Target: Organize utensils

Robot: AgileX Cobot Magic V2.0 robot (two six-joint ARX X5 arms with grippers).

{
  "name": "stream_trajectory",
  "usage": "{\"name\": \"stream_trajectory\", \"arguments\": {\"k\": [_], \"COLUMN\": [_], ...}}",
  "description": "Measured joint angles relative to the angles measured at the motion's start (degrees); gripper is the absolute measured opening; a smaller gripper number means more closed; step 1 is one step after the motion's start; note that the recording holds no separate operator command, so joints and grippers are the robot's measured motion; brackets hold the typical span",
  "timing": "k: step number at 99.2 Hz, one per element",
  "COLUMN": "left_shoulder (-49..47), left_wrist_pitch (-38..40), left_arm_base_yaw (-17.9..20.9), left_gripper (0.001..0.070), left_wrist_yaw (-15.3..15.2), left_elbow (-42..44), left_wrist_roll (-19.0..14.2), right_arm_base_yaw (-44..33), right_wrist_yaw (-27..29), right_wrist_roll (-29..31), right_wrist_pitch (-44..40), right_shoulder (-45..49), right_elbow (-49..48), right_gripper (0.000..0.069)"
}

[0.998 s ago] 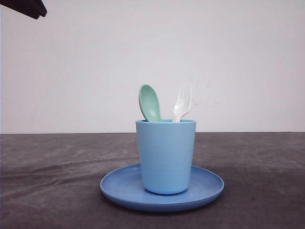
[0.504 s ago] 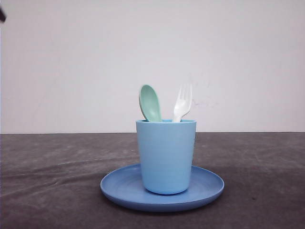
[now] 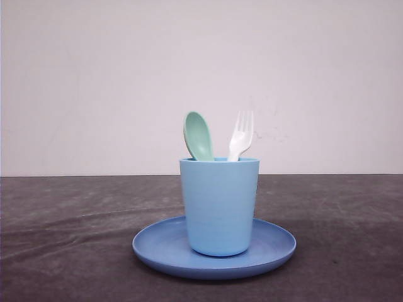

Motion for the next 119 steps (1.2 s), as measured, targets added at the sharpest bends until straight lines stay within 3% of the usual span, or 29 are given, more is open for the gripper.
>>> {"name": "stream_trajectory", "arguments": {"k": [36, 119], "left_shoulder": [-7.15, -8.17], "left_wrist_pitch": [-3.63, -3.45], "left_arm_base_yaw": [3.1, 3.21], "left_gripper": [0.0018, 0.0018], "left_wrist_yaw": [0.17, 1.36], "left_elbow": [-3.98, -4.04], "left_wrist_roll": [1.01, 1.44], "right_arm_base_yaw": [0.0, 0.0], "right_wrist_yaw": [0.0, 0.0], "right_wrist_roll": [-0.02, 0.0], "right_wrist_pitch": [0.0, 0.0], "right_shoulder": [0.02, 0.0], "right_elbow": [0.0, 0.0], "right_gripper": [0.0005, 0.0005]}}
